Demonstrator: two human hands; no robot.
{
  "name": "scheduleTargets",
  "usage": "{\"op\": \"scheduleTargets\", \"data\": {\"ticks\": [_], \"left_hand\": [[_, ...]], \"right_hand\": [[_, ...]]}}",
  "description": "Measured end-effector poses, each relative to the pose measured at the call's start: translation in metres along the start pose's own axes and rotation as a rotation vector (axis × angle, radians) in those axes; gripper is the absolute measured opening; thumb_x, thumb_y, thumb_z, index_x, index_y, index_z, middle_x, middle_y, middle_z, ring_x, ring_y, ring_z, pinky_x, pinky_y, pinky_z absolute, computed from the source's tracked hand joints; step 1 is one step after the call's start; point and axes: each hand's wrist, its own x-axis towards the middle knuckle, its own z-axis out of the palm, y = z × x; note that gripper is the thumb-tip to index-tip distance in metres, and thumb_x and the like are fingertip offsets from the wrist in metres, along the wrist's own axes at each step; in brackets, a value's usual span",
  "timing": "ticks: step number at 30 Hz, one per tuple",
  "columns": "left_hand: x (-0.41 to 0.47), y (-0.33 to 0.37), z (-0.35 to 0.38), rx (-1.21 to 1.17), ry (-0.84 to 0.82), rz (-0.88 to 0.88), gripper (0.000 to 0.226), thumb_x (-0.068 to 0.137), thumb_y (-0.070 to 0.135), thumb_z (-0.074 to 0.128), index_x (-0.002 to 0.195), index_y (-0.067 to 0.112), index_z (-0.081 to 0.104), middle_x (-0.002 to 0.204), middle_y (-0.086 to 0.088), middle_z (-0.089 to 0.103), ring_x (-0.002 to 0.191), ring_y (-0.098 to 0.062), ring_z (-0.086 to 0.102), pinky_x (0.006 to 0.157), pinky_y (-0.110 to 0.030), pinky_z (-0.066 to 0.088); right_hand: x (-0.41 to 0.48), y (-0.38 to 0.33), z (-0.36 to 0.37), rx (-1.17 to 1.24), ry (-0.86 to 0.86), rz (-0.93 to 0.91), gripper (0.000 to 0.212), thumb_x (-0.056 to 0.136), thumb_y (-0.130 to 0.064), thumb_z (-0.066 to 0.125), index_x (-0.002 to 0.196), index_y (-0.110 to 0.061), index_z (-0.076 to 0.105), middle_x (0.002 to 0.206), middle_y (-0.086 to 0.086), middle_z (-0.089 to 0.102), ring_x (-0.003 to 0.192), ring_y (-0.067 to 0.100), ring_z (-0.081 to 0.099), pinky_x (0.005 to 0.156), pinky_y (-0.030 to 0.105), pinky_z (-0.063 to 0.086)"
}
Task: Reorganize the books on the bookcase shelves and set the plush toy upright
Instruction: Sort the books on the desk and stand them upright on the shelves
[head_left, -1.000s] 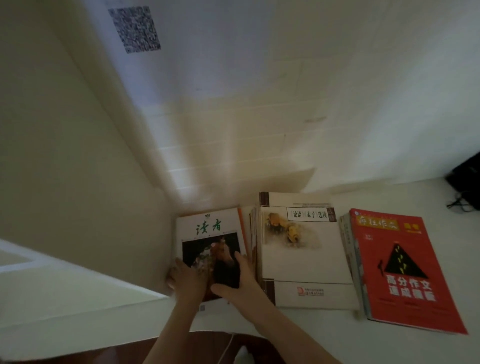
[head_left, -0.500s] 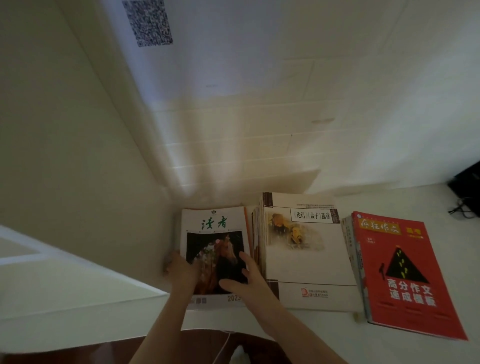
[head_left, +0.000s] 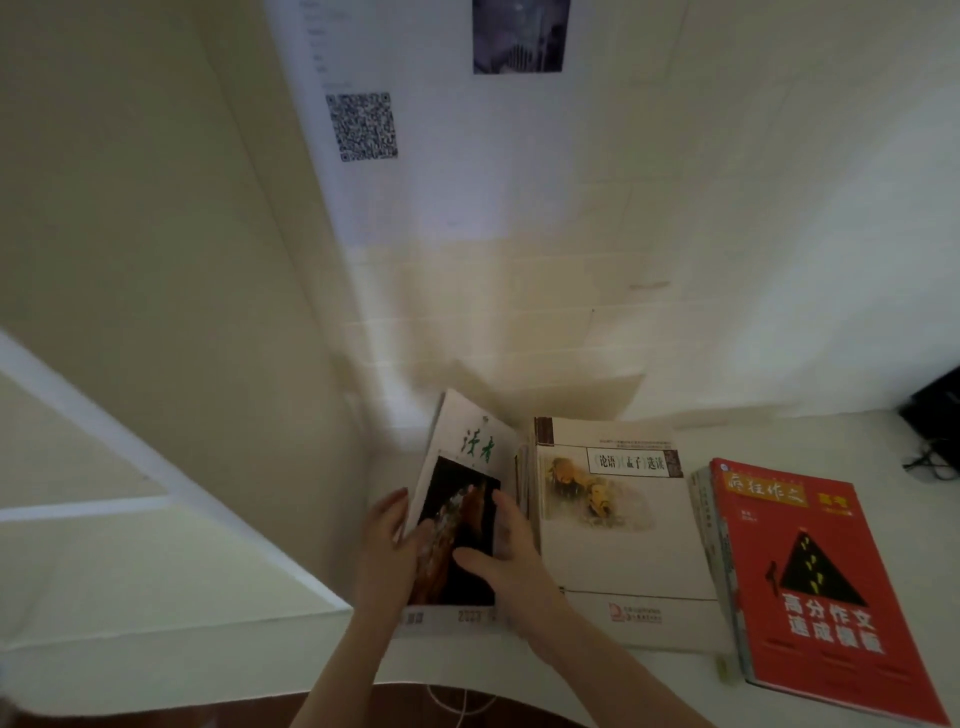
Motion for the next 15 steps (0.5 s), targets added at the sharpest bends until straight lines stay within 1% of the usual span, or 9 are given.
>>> {"op": "scheduleTargets", "data": {"ticks": [2, 4, 5, 7, 9, 10, 12, 14, 15], "left_hand": [[-0.021, 0.026, -0.013, 0.01, 0.004, 0.092, 0.028, 0.09, 0.01, 0.059, 0.116, 0.021, 0.058, 0.102, 0.009, 0.061, 0.085, -0.002, 0.059, 0.064, -0.006, 0.043], [-0.04, 0.049, -0.032, -0.036, -0.017, 0.197, 0.021, 0.09, 0.014, 0.062, 0.108, 0.024, 0.059, 0.085, 0.015, 0.068, 0.076, -0.001, 0.064, 0.058, -0.004, 0.046], [-0.05, 0.061, -0.043, -0.061, -0.027, 0.241, 0.018, 0.089, 0.015, 0.063, 0.104, 0.026, 0.061, 0.081, 0.015, 0.07, 0.076, -0.001, 0.066, 0.057, -0.004, 0.046], [-0.067, 0.086, -0.068, -0.129, -0.007, 0.308, 0.022, 0.083, 0.017, 0.069, 0.096, 0.035, 0.069, 0.082, 0.017, 0.069, 0.074, 0.003, 0.065, 0.056, -0.005, 0.045], [-0.082, 0.108, -0.089, -0.235, 0.004, 0.328, 0.027, 0.07, 0.023, 0.072, 0.084, 0.046, 0.071, 0.079, 0.011, 0.072, 0.068, 0.001, 0.066, 0.058, -0.009, 0.048], [-0.088, 0.117, -0.098, -0.279, 0.021, 0.334, 0.03, 0.065, 0.022, 0.076, 0.079, 0.048, 0.071, 0.077, 0.008, 0.072, 0.066, -0.001, 0.066, 0.058, -0.011, 0.05], [-0.1, 0.135, -0.11, -0.347, 0.073, 0.347, 0.03, 0.055, 0.026, 0.082, 0.073, 0.048, 0.072, 0.075, 0.006, 0.073, 0.066, -0.003, 0.067, 0.058, -0.013, 0.051], [-0.114, 0.154, -0.12, -0.415, 0.102, 0.407, 0.029, 0.046, 0.037, 0.074, 0.073, 0.048, 0.073, 0.077, 0.007, 0.074, 0.07, -0.005, 0.069, 0.057, -0.015, 0.052], [-0.121, 0.163, -0.123, -0.432, 0.109, 0.437, 0.03, 0.045, 0.035, 0.073, 0.072, 0.049, 0.073, 0.077, 0.008, 0.074, 0.071, -0.006, 0.07, 0.056, -0.015, 0.052]], "right_hand": [[0.003, -0.006, -0.005, -0.005, 0.055, -0.099, 0.075, 0.082, -0.027, 0.074, 0.135, -0.043, 0.023, 0.137, -0.013, 0.033, 0.124, 0.007, 0.037, 0.093, 0.019, 0.048], [0.004, -0.016, -0.012, 0.001, 0.072, -0.202, 0.094, 0.071, -0.042, 0.082, 0.139, -0.05, 0.017, 0.147, -0.013, 0.03, 0.135, 0.012, 0.033, 0.106, 0.04, 0.042], [0.001, -0.025, -0.016, 0.034, 0.064, -0.236, 0.098, 0.07, -0.041, 0.082, 0.139, -0.052, 0.013, 0.15, -0.011, 0.027, 0.138, 0.013, 0.03, 0.108, 0.043, 0.038], [-0.005, -0.044, -0.022, 0.114, 0.006, -0.312, 0.098, 0.077, -0.029, 0.078, 0.142, -0.048, 0.008, 0.15, -0.007, 0.033, 0.138, 0.011, 0.034, 0.109, 0.043, 0.037], [-0.015, -0.064, -0.029, 0.179, -0.044, -0.411, 0.096, 0.08, -0.013, 0.075, 0.142, -0.047, 0.009, 0.138, -0.006, 0.052, 0.126, 0.012, 0.051, 0.101, 0.044, 0.046], [-0.022, -0.079, -0.031, 0.18, -0.059, -0.472, 0.097, 0.078, -0.009, 0.075, 0.139, -0.049, 0.011, 0.129, -0.01, 0.058, 0.12, 0.011, 0.057, 0.095, 0.041, 0.051], [-0.034, -0.108, -0.03, 0.117, -0.021, -0.587, 0.101, 0.071, -0.014, 0.079, 0.137, -0.05, 0.012, 0.119, -0.011, 0.06, 0.113, 0.009, 0.06, 0.086, 0.034, 0.054], [-0.05, -0.137, -0.025, 0.078, 0.02, -0.699, 0.104, 0.063, -0.022, 0.08, 0.137, -0.049, 0.012, 0.122, 0.0, 0.053, 0.108, 0.007, 0.061, 0.08, 0.026, 0.055], [-0.059, -0.151, -0.022, 0.078, 0.027, -0.751, 0.103, 0.065, -0.021, 0.081, 0.136, -0.05, 0.013, 0.125, 0.003, 0.052, 0.108, 0.009, 0.062, 0.079, 0.026, 0.056]]}}
